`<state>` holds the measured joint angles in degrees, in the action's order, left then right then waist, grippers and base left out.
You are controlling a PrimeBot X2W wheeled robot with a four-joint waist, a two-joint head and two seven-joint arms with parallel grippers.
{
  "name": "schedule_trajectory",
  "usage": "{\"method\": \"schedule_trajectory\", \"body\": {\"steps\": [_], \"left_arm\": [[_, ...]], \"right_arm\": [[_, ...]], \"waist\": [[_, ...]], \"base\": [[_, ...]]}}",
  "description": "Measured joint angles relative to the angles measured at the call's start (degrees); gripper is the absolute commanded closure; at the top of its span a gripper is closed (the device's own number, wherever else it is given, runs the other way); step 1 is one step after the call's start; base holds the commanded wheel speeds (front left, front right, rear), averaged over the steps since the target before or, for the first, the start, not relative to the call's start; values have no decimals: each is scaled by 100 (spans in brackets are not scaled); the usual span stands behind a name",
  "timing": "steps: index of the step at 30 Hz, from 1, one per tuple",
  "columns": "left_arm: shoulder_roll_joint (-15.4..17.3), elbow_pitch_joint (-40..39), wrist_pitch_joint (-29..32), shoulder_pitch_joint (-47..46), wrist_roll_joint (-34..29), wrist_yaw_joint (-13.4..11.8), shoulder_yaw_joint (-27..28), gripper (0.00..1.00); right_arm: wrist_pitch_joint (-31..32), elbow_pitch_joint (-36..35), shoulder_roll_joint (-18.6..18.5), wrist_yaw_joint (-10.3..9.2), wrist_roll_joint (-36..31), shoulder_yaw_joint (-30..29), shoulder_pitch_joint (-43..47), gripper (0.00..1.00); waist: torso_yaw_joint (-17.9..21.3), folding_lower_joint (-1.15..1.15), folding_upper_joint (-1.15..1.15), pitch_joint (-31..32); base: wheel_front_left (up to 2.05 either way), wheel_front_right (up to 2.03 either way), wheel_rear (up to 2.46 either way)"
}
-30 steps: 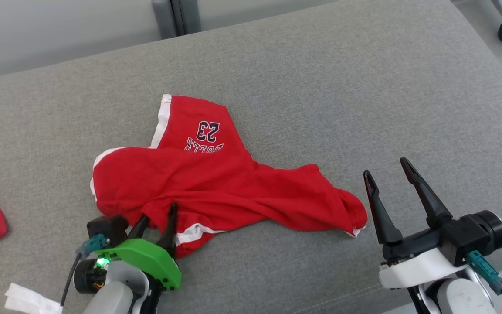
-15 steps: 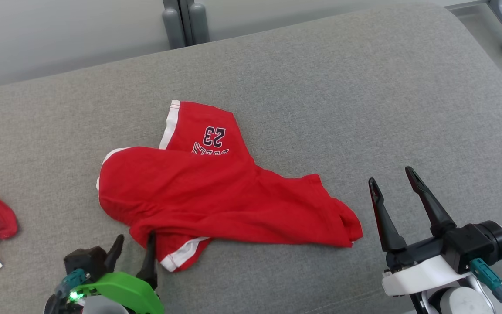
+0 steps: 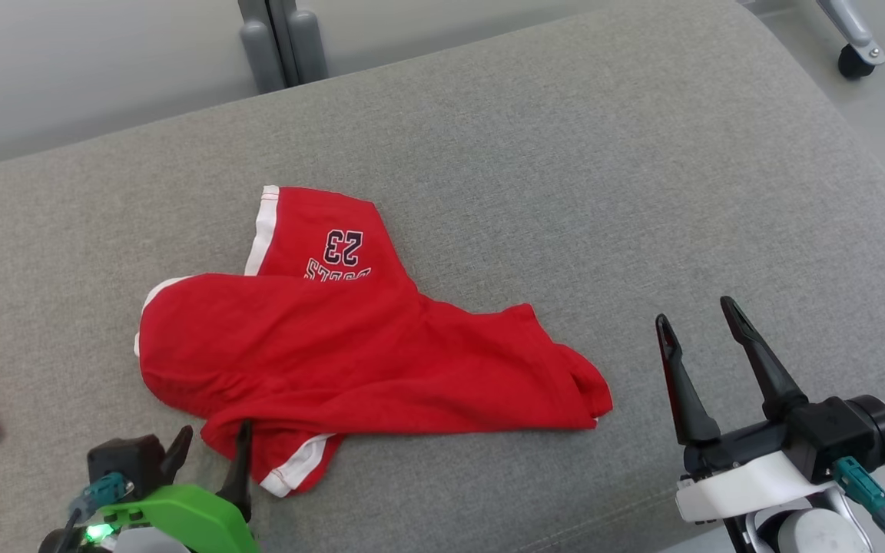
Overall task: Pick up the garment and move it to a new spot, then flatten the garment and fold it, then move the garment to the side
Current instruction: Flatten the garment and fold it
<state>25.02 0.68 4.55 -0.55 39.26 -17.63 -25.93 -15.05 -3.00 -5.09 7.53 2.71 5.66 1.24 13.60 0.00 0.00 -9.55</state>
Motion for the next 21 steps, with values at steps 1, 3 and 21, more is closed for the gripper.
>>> {"method": "schedule_trajectory", "body": {"steps": [1,3,21], "left_arm": [[62,-90,27,64,1,-35,16,0],[156,-282,90,185,4,-116,64,0],[-382,-623,1162,-1585,-510,459,-1146,0]], "right_arm": [[0,0,5,0,0,-13,16,0],[0,4,12,1,-1,-19,47,0],[-1,-116,60,0,82,215,-422,0]], "waist": [[-2,0,0,14],[-8,0,0,49],[120,0,0,-351]], "base": [[0,0,0],[0,0,0],[0,0,0]]}}
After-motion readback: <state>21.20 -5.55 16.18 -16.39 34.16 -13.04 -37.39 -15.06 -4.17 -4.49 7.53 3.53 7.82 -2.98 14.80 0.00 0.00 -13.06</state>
